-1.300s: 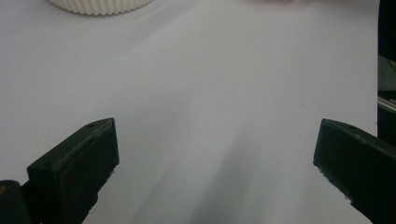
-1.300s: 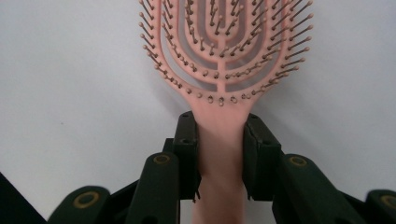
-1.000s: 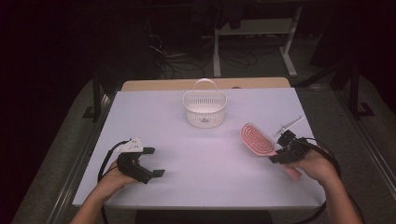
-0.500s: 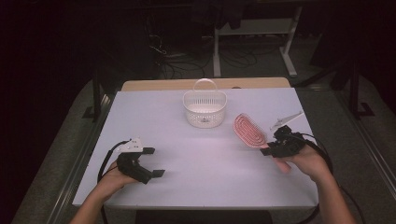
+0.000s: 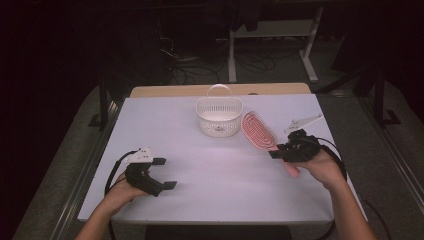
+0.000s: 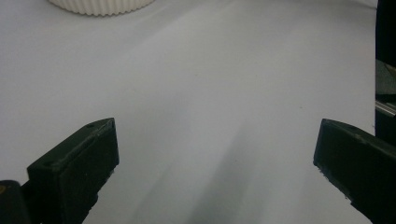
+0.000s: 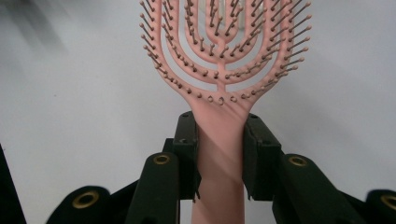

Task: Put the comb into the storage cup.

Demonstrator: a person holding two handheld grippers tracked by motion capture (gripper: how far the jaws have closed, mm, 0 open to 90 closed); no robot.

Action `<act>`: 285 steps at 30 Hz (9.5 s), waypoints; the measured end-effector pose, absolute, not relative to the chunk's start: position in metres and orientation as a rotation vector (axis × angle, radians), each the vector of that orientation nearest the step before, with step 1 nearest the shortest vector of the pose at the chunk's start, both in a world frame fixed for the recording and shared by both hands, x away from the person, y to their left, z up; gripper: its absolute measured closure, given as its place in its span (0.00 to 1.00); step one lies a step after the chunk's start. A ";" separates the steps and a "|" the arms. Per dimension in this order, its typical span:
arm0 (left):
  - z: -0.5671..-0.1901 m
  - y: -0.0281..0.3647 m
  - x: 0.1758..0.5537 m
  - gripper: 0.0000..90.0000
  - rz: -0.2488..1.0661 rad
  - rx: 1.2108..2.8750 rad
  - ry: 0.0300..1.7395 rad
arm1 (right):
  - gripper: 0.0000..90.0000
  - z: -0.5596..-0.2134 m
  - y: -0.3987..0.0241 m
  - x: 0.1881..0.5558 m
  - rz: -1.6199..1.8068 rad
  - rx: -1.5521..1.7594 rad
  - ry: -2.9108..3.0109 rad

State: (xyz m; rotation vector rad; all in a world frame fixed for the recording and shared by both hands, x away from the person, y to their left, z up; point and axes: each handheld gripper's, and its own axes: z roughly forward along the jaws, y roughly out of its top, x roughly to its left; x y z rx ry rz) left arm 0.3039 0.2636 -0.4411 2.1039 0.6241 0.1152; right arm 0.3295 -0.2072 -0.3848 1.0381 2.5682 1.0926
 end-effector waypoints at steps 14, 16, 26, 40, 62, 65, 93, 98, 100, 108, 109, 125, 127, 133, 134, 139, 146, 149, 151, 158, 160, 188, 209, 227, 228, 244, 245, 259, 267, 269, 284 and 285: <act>-0.437 0.263 0.305 0.00 0.119 2.090 0.619 | 0.77 -0.383 -0.178 0.340 1.227 0.932 2.541; -0.436 0.263 0.306 0.00 0.123 2.092 0.615 | 0.77 -0.383 -0.174 0.342 1.248 0.920 2.531; -0.418 0.256 0.314 0.00 0.136 2.076 0.598 | 0.77 -0.383 -0.160 0.348 1.327 0.881 2.499; -0.400 0.244 0.334 0.00 0.162 2.050 0.566 | 0.77 -0.385 -0.153 0.348 1.419 0.856 2.447; -0.393 0.216 0.357 0.00 0.098 2.014 0.514 | 0.77 -0.395 -0.147 0.345 1.430 0.853 2.421; -0.392 0.210 0.357 0.00 0.088 2.000 0.512 | 0.76 -0.398 -0.144 0.344 1.435 0.849 2.418; -0.388 0.194 0.348 0.00 0.074 1.927 0.546 | 0.77 -0.414 -0.108 0.334 1.453 0.809 2.411; -0.386 0.193 0.347 0.00 0.075 1.907 0.556 | 0.76 -0.417 -0.101 0.332 1.453 0.793 2.431; -0.386 0.192 0.347 0.00 0.074 1.905 0.562 | 0.76 -0.417 -0.098 0.332 1.453 0.785 2.435; -0.385 0.189 0.346 0.00 0.083 1.900 0.585 | 0.77 -0.419 -0.089 0.330 1.461 0.763 2.451; -0.384 0.188 0.346 0.00 0.085 1.898 0.593 | 0.77 -0.419 -0.088 0.330 1.463 0.762 2.453; -0.382 0.183 0.344 0.00 0.112 1.886 0.639 | 0.76 -0.421 -0.074 0.327 1.480 0.731 2.474; -0.382 0.182 0.344 0.00 0.114 1.891 0.641 | 0.77 -0.422 -0.073 0.326 1.481 0.725 2.476; -0.382 0.180 0.344 0.02 0.124 1.887 0.656 | 0.76 -0.422 -0.067 0.324 1.480 0.714 2.484; -0.382 0.181 0.344 0.04 0.126 1.885 0.661 | 0.77 -0.423 -0.066 0.324 1.480 0.707 2.481; -0.382 0.181 0.344 0.08 0.126 1.874 0.674 | 0.76 -0.423 -0.063 0.323 1.474 0.693 2.481; -0.382 0.183 0.344 0.17 0.137 1.864 0.698 | 0.76 -0.424 -0.060 0.322 1.465 0.692 2.476; -0.381 0.185 0.344 0.21 0.138 1.848 0.699 | 0.76 -0.424 -0.059 0.321 1.460 0.689 2.471; -0.381 0.185 0.344 0.24 0.138 1.844 0.700 | 0.76 -0.425 -0.059 0.321 1.457 0.688 2.468; -0.380 0.188 0.345 0.35 0.121 1.837 0.709 | 0.76 -0.425 -0.057 0.320 1.445 0.685 2.456; -0.380 0.188 0.345 0.37 0.117 1.834 0.715 | 0.76 -0.425 -0.056 0.319 1.445 0.685 2.450; -0.379 0.191 0.346 0.58 0.078 1.817 0.730 | 0.76 -0.426 -0.055 0.319 1.414 0.685 2.427; -0.379 0.191 0.345 0.66 0.044 1.807 0.720 | 0.76 -0.428 -0.052 0.318 1.398 0.677 2.435; -0.377 0.189 0.343 0.71 0.023 1.793 0.694 | 0.76 -0.428 -0.050 0.318 1.406 0.672 2.435; -0.377 0.189 0.343 0.71 0.026 1.793 0.692 | 0.76 -0.428 -0.051 0.318 1.408 0.673 2.433; -0.372 0.196 0.343 0.72 0.071 1.776 0.698 | 0.64 -0.426 -0.055 0.320 1.457 0.700 2.423; -0.371 0.197 0.343 0.72 0.075 1.775 0.699 | 0.63 -0.426 -0.055 0.320 1.457 0.703 2.423; -0.366 0.211 0.345 0.72 0.101 1.746 0.716 | 0.48 -0.425 -0.068 0.321 1.445 0.745 2.411; -0.364 0.217 0.346 0.72 0.106 1.740 0.720 | 0.35 -0.428 -0.077 0.323 1.391 0.798 2.425; -0.363 0.218 0.346 0.72 0.105 1.733 0.721 | 0.31 -0.429 -0.080 0.323 1.375 0.824 2.421; -0.359 0.228 0.347 0.72 0.133 1.714 0.725 | 0.14 -0.433 -0.114 0.315 1.328 0.948 2.394; -0.359 0.229 0.347 0.72 0.135 1.714 0.724 | 0.12 -0.434 -0.117 0.315 1.327 0.955 2.389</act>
